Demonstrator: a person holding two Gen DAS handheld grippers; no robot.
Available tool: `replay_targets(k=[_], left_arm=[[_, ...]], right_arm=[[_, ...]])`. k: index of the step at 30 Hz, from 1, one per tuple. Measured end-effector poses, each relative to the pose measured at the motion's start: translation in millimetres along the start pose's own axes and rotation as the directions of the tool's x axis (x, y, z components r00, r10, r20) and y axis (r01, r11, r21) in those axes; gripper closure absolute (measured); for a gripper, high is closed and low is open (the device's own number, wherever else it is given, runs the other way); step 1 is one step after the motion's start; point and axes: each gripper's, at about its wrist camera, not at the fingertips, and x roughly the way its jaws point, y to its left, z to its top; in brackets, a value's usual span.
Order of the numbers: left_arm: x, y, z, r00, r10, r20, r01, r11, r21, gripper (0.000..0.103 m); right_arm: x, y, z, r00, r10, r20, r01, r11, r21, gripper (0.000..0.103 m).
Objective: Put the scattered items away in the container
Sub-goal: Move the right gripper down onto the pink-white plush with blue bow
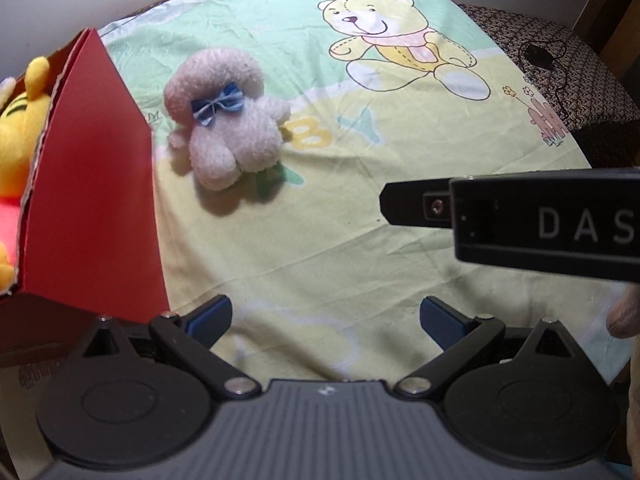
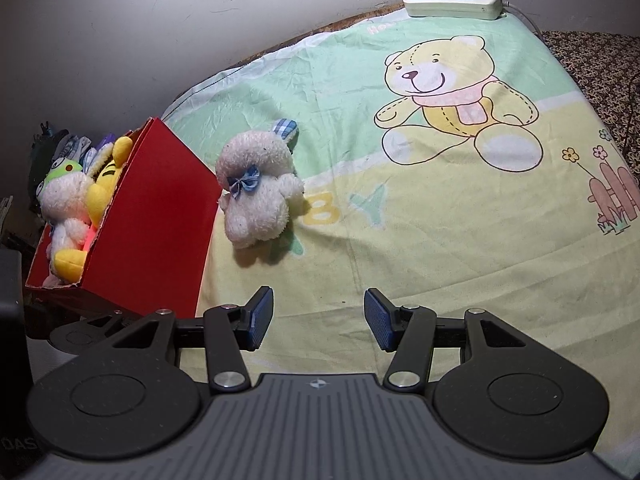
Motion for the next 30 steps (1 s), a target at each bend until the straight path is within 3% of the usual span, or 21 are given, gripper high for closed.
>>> replay_targets(k=[11,24,30], left_arm=[[12.1,6.7,7.6,0.999,0.042,-0.030,-0.042,0.999,0.000,0.003],[23.8,4.6,31.9,0.999,0.045,-0.020,-0.044,0.998,0.038,0.003],[29.3,11.7,37.0,0.999,0.037,0.018,-0.037,0.999,0.028,0.003]], right_arm=[[22.4,-14.3,20.8,0.999,0.040,-0.026,-0.038,0.996,0.077,0.048],[42.8,-8.5,58.5,0.992,0.115,-0.043,-0.112,0.992,0.062,0.047],[54.4,-3.6,72.9,0.990,0.130,-0.060,-0.128,0.991,0.028,0.047]])
